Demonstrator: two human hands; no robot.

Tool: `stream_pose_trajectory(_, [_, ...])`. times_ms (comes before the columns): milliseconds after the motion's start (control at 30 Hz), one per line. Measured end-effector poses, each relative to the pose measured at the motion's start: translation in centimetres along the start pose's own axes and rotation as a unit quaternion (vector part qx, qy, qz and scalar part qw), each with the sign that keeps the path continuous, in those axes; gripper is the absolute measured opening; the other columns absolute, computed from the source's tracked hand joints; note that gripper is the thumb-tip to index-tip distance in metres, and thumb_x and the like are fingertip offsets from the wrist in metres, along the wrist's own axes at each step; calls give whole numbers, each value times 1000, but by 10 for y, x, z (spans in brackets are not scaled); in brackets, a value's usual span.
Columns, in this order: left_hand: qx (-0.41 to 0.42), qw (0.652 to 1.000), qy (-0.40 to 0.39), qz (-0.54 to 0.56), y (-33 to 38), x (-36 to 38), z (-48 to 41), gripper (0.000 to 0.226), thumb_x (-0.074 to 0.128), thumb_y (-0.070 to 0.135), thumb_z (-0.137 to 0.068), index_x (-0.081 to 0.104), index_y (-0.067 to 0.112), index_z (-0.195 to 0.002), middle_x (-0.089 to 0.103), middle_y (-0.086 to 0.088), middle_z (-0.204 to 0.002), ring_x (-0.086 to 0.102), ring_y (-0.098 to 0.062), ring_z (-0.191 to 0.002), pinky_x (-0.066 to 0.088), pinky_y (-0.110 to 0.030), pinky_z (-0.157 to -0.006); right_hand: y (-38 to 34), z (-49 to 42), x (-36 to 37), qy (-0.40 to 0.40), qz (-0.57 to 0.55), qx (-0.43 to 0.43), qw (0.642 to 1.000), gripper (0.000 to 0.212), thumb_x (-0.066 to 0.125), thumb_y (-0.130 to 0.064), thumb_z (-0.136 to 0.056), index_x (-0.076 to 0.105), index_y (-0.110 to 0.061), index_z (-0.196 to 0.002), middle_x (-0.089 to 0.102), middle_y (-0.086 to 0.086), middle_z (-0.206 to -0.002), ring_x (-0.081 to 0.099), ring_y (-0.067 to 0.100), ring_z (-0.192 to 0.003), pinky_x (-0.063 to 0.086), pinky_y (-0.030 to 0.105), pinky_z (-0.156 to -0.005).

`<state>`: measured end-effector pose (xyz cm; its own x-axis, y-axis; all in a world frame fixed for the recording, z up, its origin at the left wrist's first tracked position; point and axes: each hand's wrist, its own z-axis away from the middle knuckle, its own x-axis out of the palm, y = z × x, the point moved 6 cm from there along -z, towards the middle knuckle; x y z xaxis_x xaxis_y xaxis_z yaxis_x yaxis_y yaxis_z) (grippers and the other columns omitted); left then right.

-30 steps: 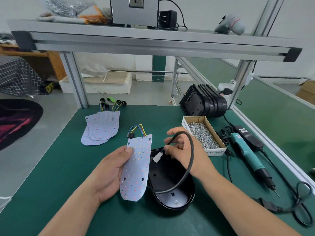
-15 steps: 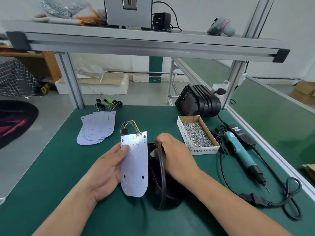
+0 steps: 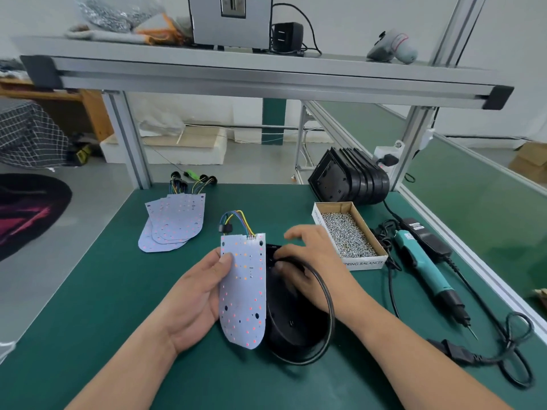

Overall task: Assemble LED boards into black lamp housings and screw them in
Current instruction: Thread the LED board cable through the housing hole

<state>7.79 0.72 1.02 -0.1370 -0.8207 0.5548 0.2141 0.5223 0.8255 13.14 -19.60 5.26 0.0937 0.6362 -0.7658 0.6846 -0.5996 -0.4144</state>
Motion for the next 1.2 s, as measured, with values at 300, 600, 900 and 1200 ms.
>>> stream_pose_trajectory(300, [20,997,-45,-55,2,11,4,55,74,39,-97,62,11,-143,69,-16,-137,70,-28,-115,58,-49,-98,-18,-19,14,-54,76,-18,996,22,48,-37,-102,59,-36,-121,52,-7,-110,48,20,-103,42,34,-72])
stream_pose_trajectory(600, [-2,999,-36,-34,10,0,5,44,63,30,-103,64,8,-142,72,-16,-130,74,-25,-105,62,-39,-87,-5,-20,-12,-16,-4,78,997,25,58,-20,-87,42,-31,-103,52,-9,-84,45,21,-74,51,48,-69])
stream_pose_trajectory(900, [-83,990,-71,-93,1,8,11,46,70,27,-97,67,4,-137,66,-28,-137,71,-37,-111,60,-45,-94,8,-26,-11,-102,-129,152,975,39,85,-35,-84,62,-34,-115,73,-11,-108,69,13,-98,56,37,-91])
stream_pose_trajectory(1200, [-37,998,-40,-23,7,6,9,46,67,29,-100,64,9,-141,73,-11,-120,74,-22,-96,61,-35,-79,28,-17,11,-60,-565,285,771,56,39,2,-89,73,-15,-130,69,27,-126,56,34,-107,49,42,-84])
